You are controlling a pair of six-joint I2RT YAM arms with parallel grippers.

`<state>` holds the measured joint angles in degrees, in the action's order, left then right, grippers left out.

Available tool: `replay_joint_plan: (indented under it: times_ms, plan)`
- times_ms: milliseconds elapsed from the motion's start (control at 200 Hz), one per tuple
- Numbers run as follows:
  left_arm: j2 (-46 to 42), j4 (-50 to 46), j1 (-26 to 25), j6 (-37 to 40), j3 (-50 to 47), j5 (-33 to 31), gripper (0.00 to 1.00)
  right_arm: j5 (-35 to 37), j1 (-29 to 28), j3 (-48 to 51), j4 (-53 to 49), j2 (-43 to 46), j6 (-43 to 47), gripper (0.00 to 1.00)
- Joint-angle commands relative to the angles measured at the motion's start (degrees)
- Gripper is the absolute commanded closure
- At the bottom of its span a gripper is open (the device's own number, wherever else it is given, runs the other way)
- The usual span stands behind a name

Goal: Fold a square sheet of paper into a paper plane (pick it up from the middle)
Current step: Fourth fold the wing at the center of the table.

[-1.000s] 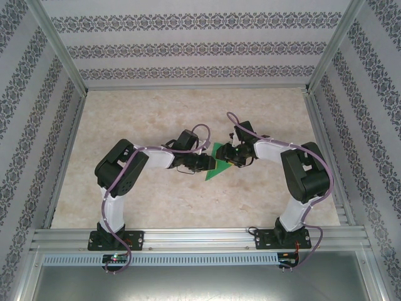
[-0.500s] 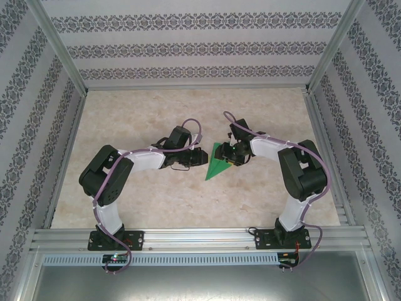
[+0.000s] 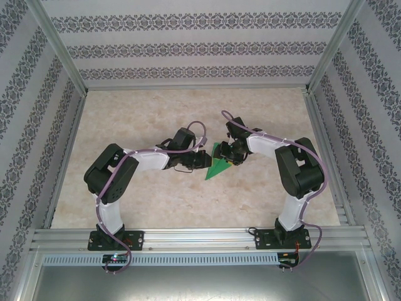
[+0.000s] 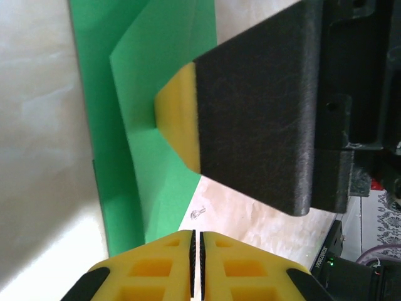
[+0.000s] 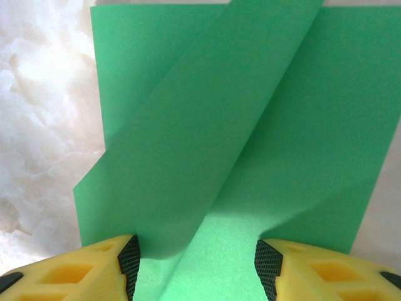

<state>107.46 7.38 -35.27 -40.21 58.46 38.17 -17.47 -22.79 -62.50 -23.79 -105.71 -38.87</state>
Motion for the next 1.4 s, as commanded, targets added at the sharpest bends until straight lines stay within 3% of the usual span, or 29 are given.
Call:
replay_joint_plan:
  times_ms: [0,555,1394]
  plan:
    - [1.9,1.5,-0.7,0.0,2.0,1.8,0.86,7.2,-0.4,2.4,-5.3,-5.8,-0.5,0.43]
    - [6.2,-7.2,-1.0,2.4,6.8,-1.5,0.89,9.3,-0.9,1.8,-6.9,-8.2,-1.2,0.45]
    - [7.8,-8.9,-1.0,2.1,7.4,-3.7,0.91,11.3,-2.1,0.1,-8.2,-13.3,-0.7,0.46]
